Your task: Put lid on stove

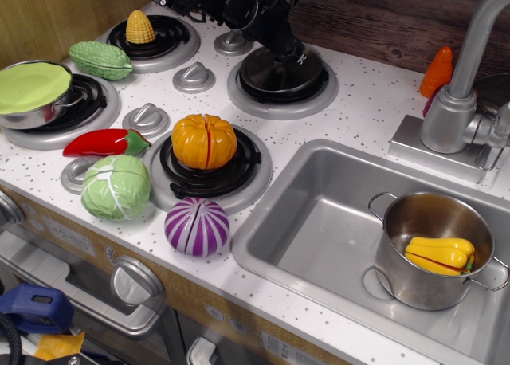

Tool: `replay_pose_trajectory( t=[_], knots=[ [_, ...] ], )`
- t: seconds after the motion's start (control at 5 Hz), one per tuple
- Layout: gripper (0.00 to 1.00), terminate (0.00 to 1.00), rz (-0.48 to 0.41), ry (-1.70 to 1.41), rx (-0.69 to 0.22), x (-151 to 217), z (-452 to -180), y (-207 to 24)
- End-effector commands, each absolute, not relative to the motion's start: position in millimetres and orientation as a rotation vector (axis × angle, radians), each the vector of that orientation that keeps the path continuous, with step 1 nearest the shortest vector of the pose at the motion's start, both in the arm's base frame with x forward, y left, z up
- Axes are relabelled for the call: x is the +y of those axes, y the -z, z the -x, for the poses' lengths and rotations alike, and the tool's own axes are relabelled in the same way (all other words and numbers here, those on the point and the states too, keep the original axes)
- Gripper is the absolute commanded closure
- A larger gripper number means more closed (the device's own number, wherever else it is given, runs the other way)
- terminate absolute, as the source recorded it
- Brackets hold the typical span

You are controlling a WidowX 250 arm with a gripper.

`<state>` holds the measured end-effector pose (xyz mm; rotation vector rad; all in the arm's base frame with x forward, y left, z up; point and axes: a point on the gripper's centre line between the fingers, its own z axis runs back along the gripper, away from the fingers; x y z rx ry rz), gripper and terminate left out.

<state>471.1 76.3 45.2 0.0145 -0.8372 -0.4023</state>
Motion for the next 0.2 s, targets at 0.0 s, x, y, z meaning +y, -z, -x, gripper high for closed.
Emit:
replay_pose_trajectory(
  t=[0.0],
  knots=[
    [0.0, 1.0, -0.039, 0.411, -0.888, 79.2, -478.3, -67.9]
  ],
)
